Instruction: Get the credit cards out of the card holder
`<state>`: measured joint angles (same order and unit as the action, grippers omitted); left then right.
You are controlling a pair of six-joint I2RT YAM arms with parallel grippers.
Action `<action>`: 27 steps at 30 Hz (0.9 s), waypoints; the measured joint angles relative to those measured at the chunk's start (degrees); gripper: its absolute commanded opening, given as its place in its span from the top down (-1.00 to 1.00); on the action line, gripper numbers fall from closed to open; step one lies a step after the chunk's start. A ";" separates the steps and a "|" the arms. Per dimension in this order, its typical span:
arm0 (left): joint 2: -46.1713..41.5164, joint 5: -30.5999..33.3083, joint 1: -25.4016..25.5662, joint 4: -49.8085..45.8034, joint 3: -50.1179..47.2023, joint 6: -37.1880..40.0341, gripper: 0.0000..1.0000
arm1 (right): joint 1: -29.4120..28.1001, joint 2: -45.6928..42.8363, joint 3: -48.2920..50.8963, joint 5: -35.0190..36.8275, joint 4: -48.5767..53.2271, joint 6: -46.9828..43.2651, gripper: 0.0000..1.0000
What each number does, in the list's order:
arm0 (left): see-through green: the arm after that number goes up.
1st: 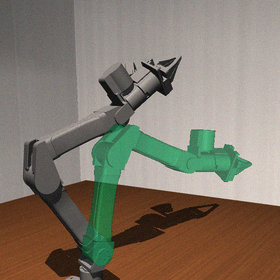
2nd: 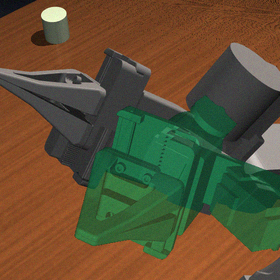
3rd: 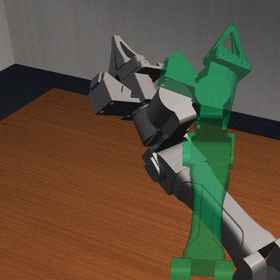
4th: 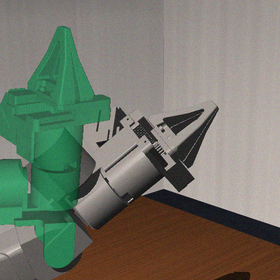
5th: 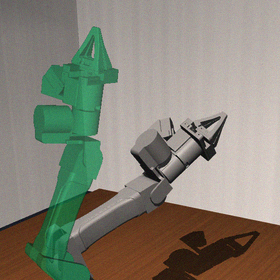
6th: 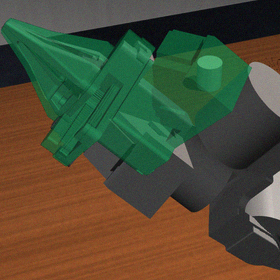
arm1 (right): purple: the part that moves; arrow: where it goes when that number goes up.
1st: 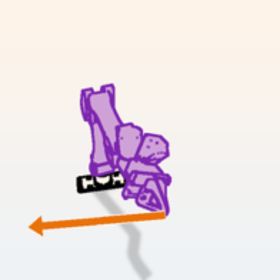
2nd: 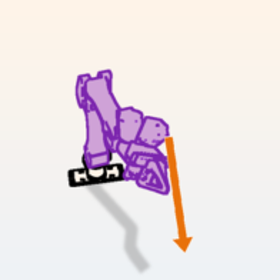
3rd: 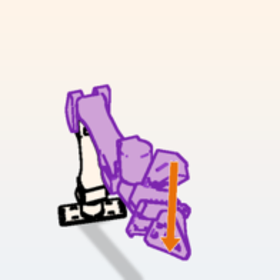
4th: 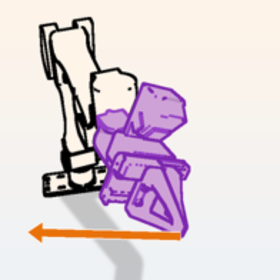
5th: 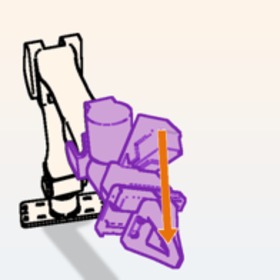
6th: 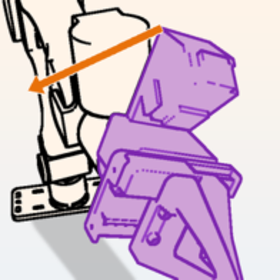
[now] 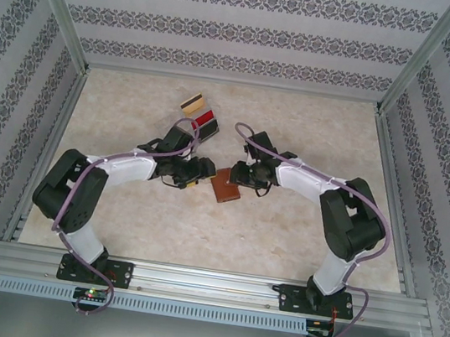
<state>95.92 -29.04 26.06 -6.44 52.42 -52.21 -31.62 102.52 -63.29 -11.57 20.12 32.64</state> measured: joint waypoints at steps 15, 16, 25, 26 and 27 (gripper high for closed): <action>8.22 -5.64 1.11 6.40 1.57 -5.75 0.04 | 0.04 3.08 -0.74 -1.46 0.39 0.09 0.40; 8.76 -5.95 1.20 6.86 1.79 -5.99 0.05 | 0.33 3.10 -0.74 -1.55 0.37 0.15 0.40; 12.26 -9.57 1.33 13.07 2.38 -8.55 0.31 | 1.84 3.32 -0.72 -2.71 -0.20 0.20 0.42; 12.59 -10.08 1.25 13.92 2.38 -8.96 0.35 | 2.23 3.32 -0.72 -2.78 -0.24 0.17 0.42; 13.00 -10.47 1.27 15.06 2.36 -9.33 0.43 | 2.56 3.32 -0.72 -2.82 -0.24 0.15 0.42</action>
<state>108.92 -39.51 27.33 8.62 54.78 -61.54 -29.06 105.84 -64.01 -14.39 19.88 32.80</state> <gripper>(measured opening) 0.337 0.290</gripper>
